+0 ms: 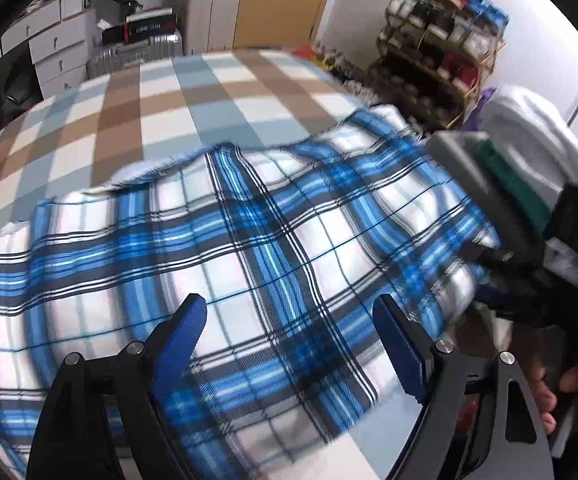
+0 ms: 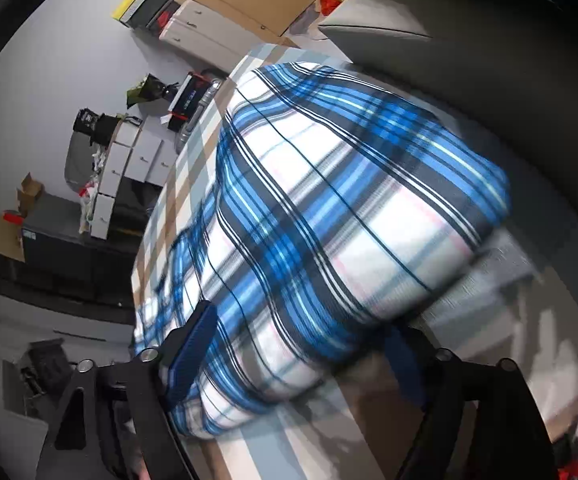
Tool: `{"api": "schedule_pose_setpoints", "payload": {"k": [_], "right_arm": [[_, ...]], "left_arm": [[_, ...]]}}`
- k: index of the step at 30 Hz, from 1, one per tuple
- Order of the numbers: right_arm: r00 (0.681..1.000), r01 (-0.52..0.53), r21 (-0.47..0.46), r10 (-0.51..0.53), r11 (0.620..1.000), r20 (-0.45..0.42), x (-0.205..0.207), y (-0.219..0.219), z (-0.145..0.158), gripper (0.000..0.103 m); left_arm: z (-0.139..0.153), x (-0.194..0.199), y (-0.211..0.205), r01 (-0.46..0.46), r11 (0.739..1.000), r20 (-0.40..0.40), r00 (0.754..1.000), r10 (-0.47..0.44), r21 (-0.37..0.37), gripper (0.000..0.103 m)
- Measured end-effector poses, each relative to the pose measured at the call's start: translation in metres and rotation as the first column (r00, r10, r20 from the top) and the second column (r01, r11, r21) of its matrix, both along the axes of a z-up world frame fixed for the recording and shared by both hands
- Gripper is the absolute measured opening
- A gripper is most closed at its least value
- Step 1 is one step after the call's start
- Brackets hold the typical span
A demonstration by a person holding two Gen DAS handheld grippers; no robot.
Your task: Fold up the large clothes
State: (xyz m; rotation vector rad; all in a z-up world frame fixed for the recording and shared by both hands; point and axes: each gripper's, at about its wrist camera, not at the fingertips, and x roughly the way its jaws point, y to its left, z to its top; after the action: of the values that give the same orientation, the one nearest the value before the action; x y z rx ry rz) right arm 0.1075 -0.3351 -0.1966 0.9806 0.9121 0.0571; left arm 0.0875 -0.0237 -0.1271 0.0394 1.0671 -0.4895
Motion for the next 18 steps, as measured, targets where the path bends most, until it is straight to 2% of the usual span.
{"api": "schedule_pose_setpoints", "payload": {"k": [3,8,10,11,12,14,15,16,18], "right_arm": [[0.999,0.026,0.007,-0.026,1.000,0.024,0.008,0.000,0.000,0.096],[0.996,0.052,-0.003,-0.051,0.999,0.078,0.013,0.004,0.002,0.100],[0.987,0.057,0.021,-0.059,0.998,0.146,0.012,0.004,0.010,0.099],[0.973,0.050,0.031,-0.056,0.998,0.225,0.006,0.007,0.019,0.099],[0.962,0.033,0.027,-0.039,0.999,0.269,0.006,0.009,0.023,0.099],[0.934,-0.006,-0.028,0.016,1.000,0.356,0.001,0.018,0.037,0.099],[0.938,-0.004,-0.064,0.026,0.998,0.345,0.002,0.022,0.037,0.099],[0.957,0.015,-0.107,0.017,0.994,0.290,0.004,0.023,0.033,0.099],[0.982,0.036,-0.106,-0.016,0.994,0.189,0.010,0.020,0.018,0.096]], "left_arm": [[-0.021,0.011,-0.001,-0.018,0.999,-0.079,0.997,0.021,0.039,0.082],[-0.026,0.008,-0.008,0.002,0.996,-0.055,0.998,0.003,0.089,0.082],[-0.026,0.007,-0.008,0.014,0.995,-0.044,0.999,-0.010,0.100,0.082],[-0.026,0.006,-0.008,0.017,0.995,-0.041,0.999,-0.012,0.101,0.082],[-0.026,0.006,-0.008,0.018,0.995,-0.039,0.999,-0.014,0.102,0.082],[-0.025,0.006,-0.007,0.021,0.994,-0.035,0.999,-0.018,0.104,0.082],[-0.025,0.006,-0.007,0.020,0.995,-0.035,0.999,-0.017,0.100,0.082],[-0.025,0.005,-0.007,0.021,0.995,-0.034,0.999,-0.018,0.099,0.082],[-0.026,0.006,-0.008,0.028,0.994,-0.030,0.999,-0.025,0.107,0.082]]}}
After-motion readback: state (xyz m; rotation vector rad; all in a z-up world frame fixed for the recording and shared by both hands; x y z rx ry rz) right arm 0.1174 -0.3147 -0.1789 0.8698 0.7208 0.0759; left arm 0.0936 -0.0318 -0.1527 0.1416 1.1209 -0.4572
